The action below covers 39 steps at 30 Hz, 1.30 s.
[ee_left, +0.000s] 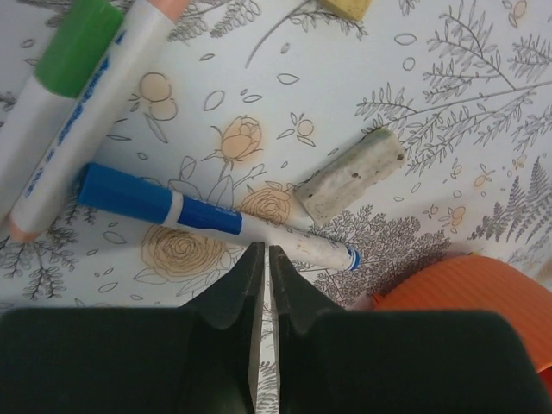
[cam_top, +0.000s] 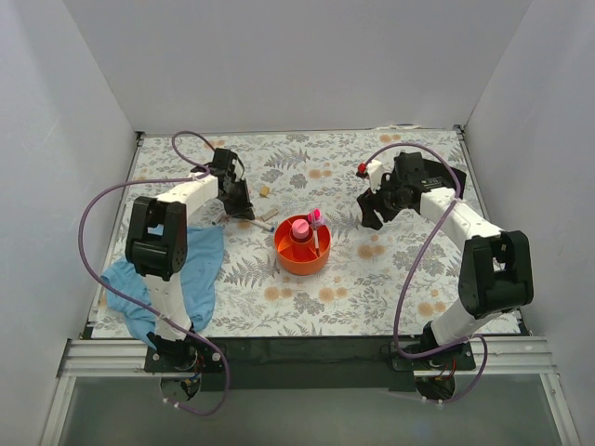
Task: Sort the stationery into containers
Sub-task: Move the pen to the center of the board.
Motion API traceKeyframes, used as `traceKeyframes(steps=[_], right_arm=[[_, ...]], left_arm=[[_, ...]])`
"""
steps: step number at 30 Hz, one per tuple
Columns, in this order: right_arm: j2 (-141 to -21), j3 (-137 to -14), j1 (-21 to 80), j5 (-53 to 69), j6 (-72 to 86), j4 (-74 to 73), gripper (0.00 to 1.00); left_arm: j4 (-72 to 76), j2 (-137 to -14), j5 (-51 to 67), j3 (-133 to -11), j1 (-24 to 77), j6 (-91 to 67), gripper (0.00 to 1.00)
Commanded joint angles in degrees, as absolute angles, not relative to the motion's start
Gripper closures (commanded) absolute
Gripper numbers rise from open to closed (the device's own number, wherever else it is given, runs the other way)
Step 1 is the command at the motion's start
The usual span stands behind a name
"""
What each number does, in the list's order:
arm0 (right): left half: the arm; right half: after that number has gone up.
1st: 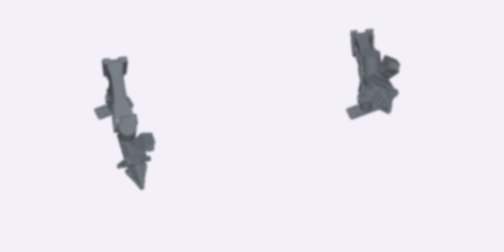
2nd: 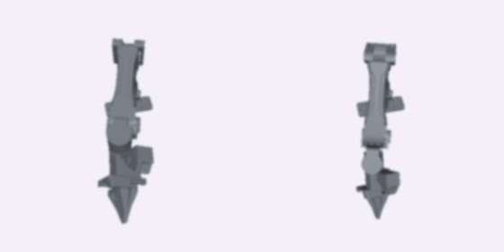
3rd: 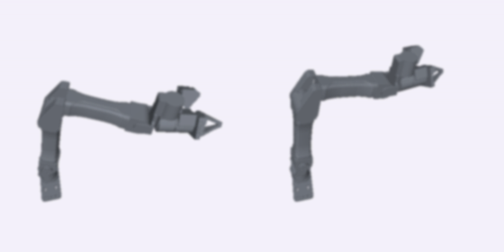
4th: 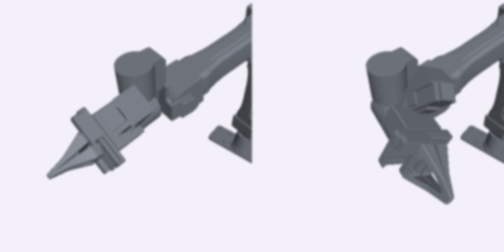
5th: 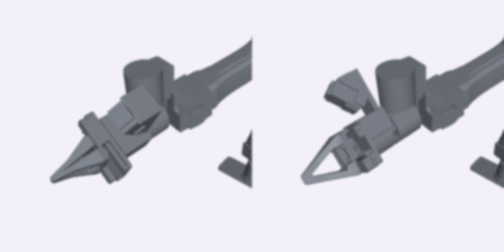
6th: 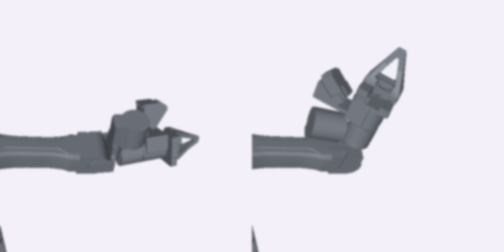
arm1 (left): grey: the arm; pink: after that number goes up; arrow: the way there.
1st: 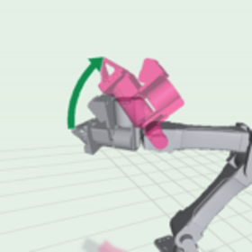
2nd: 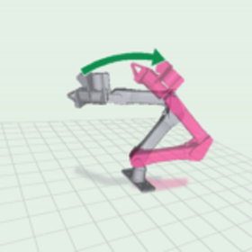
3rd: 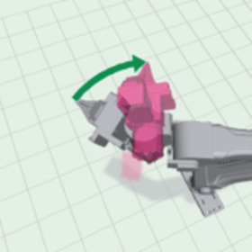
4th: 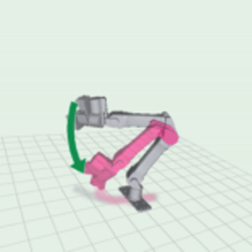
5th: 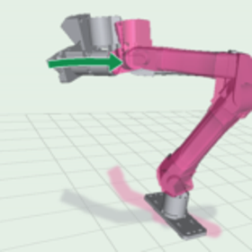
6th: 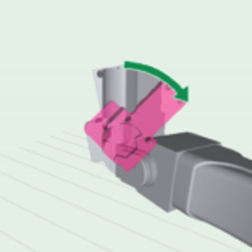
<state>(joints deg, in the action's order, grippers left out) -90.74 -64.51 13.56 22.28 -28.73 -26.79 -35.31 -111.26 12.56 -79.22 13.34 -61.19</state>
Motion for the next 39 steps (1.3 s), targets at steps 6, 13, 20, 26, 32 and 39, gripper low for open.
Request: traceKeyframes(steps=[6,13,20,26,32,39], right_arm=[[-92.8,-68.5,13.0,22.6,-29.5,-27.5,0.27],[-93.1,-68.6,12.7,22.1,-29.8,-27.6,0.28],[-92.4,-66.4,12.4,22.7,-29.5,-27.2,0.28],[-92.8,-66.1,12.5,23.6,-29.2,-26.3,0.28],[-94.0,-66.6,12.4,24.3,-28.4,-25.2,0.28],[-94.2,-66.4,12.4,24.6,-28.3,-24.5,0.28]], left_arm=[[-32.2,-114.1,22.7,-82.4,18.4,-59.9,1.0],[-32.3,-115.0,21.5,-82.1,19.6,-59.0,1.0],[-34.5,-110.8,16.6,-77.1,19.2,-56.4,1.0],[-36.6,-103.8,14.4,-71.6,17.4,-54.9,1.0],[-35.6,-98.9,13.5,-72.1,17.4,-52.6,0.75],[-43.7,-93.5,5.7,-75.7,17.4,-56.7,0.48]])
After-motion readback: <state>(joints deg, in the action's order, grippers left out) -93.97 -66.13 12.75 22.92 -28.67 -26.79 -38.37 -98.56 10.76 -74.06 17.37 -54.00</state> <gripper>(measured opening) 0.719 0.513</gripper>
